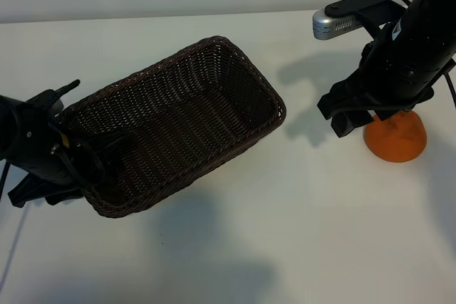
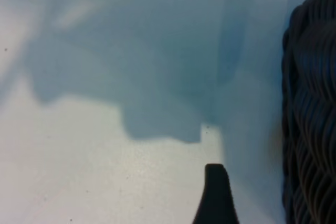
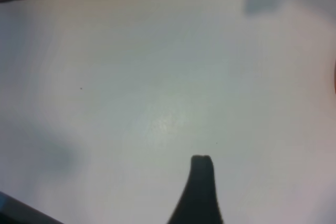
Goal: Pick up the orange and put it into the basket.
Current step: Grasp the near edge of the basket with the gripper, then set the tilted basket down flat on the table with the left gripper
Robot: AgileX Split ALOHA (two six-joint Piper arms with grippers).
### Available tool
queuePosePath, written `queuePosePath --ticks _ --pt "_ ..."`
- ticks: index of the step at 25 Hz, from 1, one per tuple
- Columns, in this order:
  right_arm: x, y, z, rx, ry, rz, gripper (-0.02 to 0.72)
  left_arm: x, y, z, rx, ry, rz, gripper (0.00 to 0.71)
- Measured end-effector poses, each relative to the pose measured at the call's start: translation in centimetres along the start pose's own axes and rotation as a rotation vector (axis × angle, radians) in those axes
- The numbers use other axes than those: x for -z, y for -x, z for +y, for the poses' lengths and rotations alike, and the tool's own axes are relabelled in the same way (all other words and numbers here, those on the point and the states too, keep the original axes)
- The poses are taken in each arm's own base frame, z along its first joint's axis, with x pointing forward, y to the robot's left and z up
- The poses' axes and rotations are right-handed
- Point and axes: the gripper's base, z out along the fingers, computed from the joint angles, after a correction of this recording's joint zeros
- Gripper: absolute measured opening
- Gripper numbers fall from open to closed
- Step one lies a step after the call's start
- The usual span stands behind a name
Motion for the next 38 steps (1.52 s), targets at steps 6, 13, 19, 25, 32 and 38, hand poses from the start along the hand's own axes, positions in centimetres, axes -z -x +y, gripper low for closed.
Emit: queuePosePath --ticks 6,13,19,25,32,38 --pt "0.0 0.0 0.0 0.0 0.0 0.0 0.595 -0.5 0.0 -0.1 0.002 -0.002 0.002 0.479" --pt "0.0 0.0 0.0 0.0 0.0 0.0 0.595 -0.6 0.4 -0.6 0.003 -0.053 -0.041 0.329" --pt "0.0 -0.1 0.0 0.0 0.0 0.006 0.595 -0.6 0.6 -0.7 -0.007 -0.064 -0.053 0.32" --pt "0.0 -0.1 0.0 0.0 0.0 0.009 0.595 0.4 0.7 -0.8 -0.061 -0.095 -0.082 0.32" --pt "0.0 -0.2 0.0 0.0 0.001 0.017 0.595 3.0 1.6 0.2 -0.087 -0.169 -0.116 0.319" --pt "0.0 -0.2 0.0 0.0 0.001 0.02 0.595 4.3 2.2 1.2 -0.118 -0.293 -0.063 0.319"
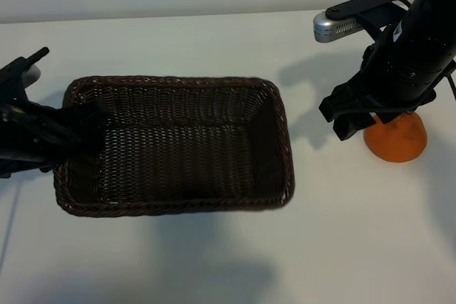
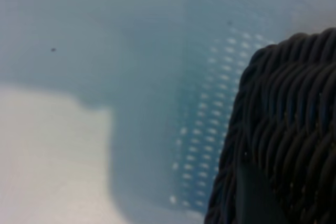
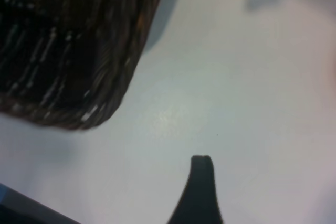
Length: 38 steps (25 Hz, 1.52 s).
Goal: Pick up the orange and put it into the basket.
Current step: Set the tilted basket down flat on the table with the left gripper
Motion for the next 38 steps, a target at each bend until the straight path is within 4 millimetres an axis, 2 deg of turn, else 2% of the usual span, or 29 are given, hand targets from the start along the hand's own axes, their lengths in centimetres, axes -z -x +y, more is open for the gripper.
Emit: queuePosePath --ticks 6,11,15,24,33,38 --pt "0.0 0.0 0.0 0.0 0.0 0.0 0.595 0.9 1.1 0.2 0.001 -0.235 0.009 0.319" --pt "0.0 0.0 0.0 0.0 0.0 0.002 0.595 1.0 1.7 0.4 0.0 -0.265 -0.031 0.319" --pt "0.0 0.0 0.0 0.0 0.0 0.002 0.595 -0.1 2.1 0.5 -0.004 -0.248 0.003 0.319" --pt "0.0 0.0 0.0 0.0 -0.001 0.003 0.595 -2.7 6.0 -0.9 -0.006 -0.24 0.025 0.319" --pt "0.0 -0.1 0.0 0.0 -0.001 0.006 0.595 -6.9 5.8 -5.0 -0.06 -0.238 0.102 0.319" --pt "0.0 -0.1 0.0 0.0 -0.001 0.007 0.595 -8.4 5.8 -4.9 -0.03 -0.211 0.111 0.319"
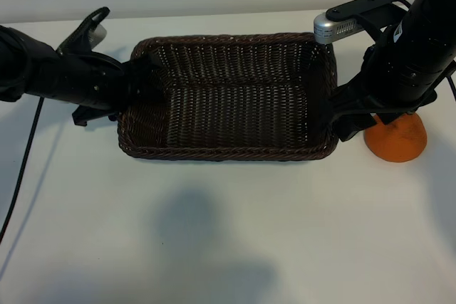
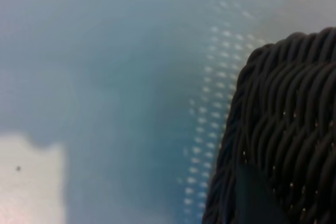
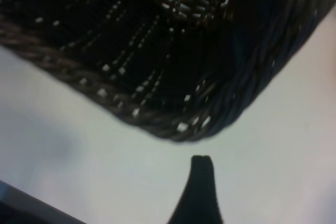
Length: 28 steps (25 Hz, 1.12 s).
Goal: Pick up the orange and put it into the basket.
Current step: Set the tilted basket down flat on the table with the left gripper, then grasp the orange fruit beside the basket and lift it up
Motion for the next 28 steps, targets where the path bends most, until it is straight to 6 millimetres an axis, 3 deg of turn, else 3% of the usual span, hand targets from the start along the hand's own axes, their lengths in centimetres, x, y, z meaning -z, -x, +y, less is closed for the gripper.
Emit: queuePosePath --ticks 6,19,21,25,28 --pt "0.0 0.0 0.0 0.0 0.0 0.003 0.595 -1.3 -0.1 0.9 0.032 0.024 0.025 0.319" --pt "0.0 -0.1 0.0 0.0 0.0 0.006 0.595 -1.3 -0.2 0.9 0.039 0.022 0.028 0.325" --pt "0.0 -0.1 0.0 0.0 0.0 0.006 0.595 -1.3 -0.2 0.8 0.05 0.013 0.038 0.404" --pt "0.0 -0.1 0.0 0.0 0.0 0.006 0.595 -0.6 -0.4 0.2 0.041 -0.006 0.048 0.64" --pt "0.0 -0.1 0.0 0.0 0.0 0.007 0.595 0.3 -0.3 -0.4 0.02 -0.013 0.032 0.703"
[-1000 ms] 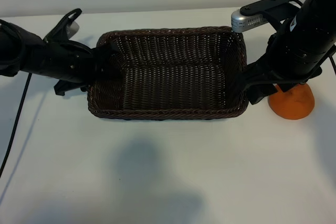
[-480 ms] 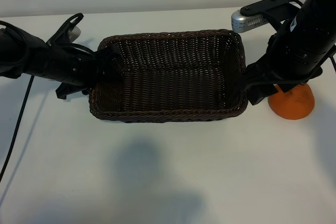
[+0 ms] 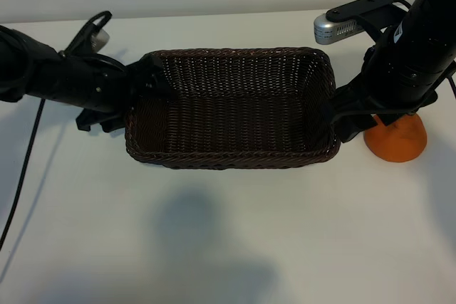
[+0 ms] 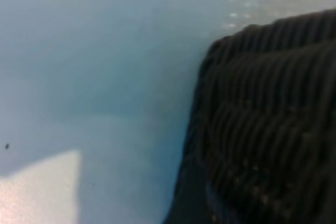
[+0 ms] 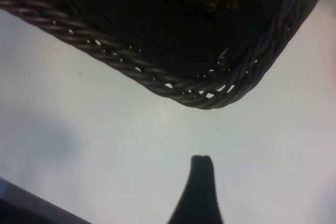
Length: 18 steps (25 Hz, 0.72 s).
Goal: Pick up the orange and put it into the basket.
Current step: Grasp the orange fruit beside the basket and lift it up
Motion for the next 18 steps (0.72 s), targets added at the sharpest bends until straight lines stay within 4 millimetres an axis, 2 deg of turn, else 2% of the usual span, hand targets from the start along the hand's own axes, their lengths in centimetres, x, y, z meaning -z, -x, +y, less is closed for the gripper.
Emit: queuePosePath --ticks 7,18 --pt "0.0 0.0 0.0 0.0 0.0 0.003 0.595 2.4 -0.5 -0.7 -0.064 0.05 0.006 0.662" --pt "0.0 -0.1 0.0 0.0 0.0 0.007 0.595 6.1 -1.2 -1.7 -0.15 0.118 -0.006 0.64"
